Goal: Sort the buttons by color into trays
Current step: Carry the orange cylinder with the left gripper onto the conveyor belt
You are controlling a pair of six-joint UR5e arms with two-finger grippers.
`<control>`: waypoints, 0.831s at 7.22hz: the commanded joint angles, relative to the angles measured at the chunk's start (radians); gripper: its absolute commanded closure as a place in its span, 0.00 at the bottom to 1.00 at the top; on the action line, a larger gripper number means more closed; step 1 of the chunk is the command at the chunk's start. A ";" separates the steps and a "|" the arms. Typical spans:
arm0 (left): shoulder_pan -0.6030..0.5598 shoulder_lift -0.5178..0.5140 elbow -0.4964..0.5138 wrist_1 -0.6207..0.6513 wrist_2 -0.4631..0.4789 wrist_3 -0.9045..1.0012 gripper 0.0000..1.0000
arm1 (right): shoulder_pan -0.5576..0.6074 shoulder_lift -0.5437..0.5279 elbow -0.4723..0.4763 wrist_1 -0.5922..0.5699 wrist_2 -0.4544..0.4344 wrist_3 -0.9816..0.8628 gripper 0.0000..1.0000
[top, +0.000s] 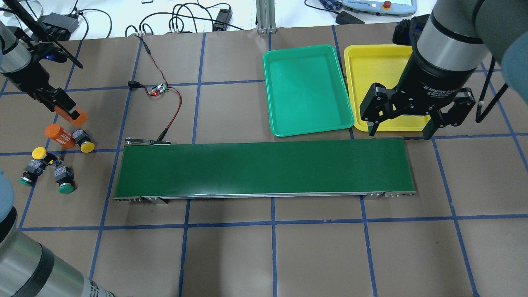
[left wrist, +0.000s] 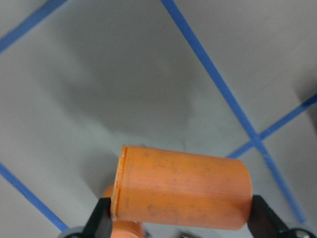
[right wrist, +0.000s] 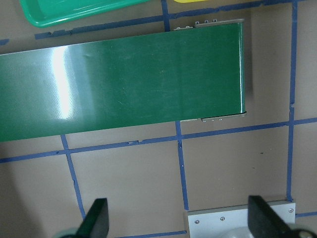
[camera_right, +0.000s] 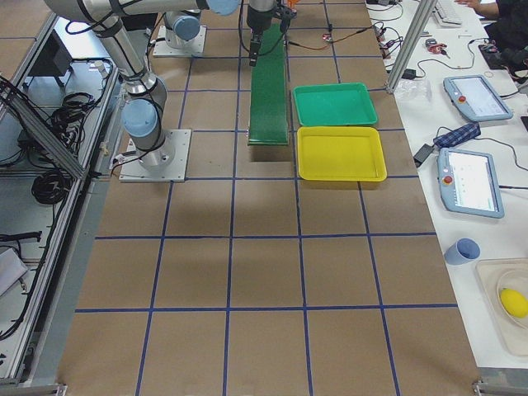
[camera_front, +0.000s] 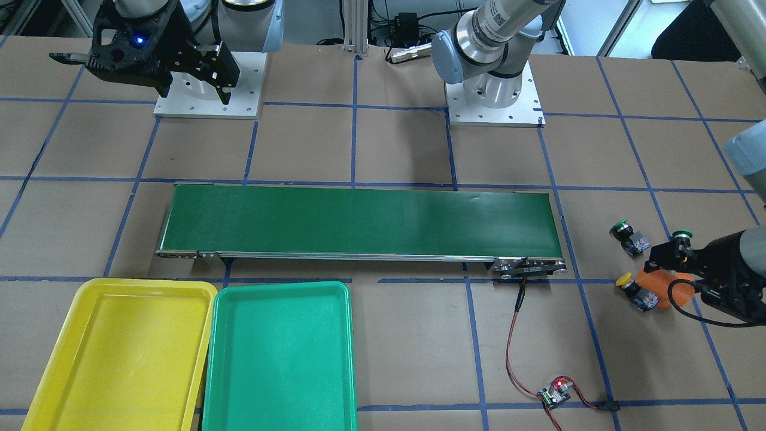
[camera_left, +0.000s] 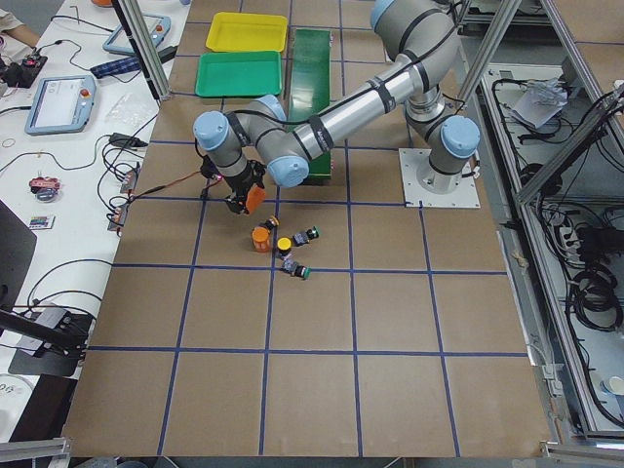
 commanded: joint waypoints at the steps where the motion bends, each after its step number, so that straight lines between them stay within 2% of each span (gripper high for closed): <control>1: -0.006 0.139 -0.127 -0.048 -0.012 -0.329 1.00 | 0.000 -0.001 0.000 0.000 0.002 0.001 0.00; 2: -0.036 0.189 -0.210 -0.031 -0.035 -0.475 1.00 | 0.000 -0.001 0.000 0.000 0.000 -0.001 0.00; 4: -0.165 0.259 -0.306 0.003 -0.034 -0.630 1.00 | 0.000 -0.001 0.000 0.000 0.002 0.001 0.00; 5: -0.202 0.288 -0.349 0.006 -0.035 -0.627 1.00 | 0.000 -0.001 0.000 0.000 0.000 0.001 0.00; 6: -0.207 0.298 -0.402 0.067 -0.034 -0.608 1.00 | 0.000 -0.001 0.000 0.000 0.002 0.001 0.00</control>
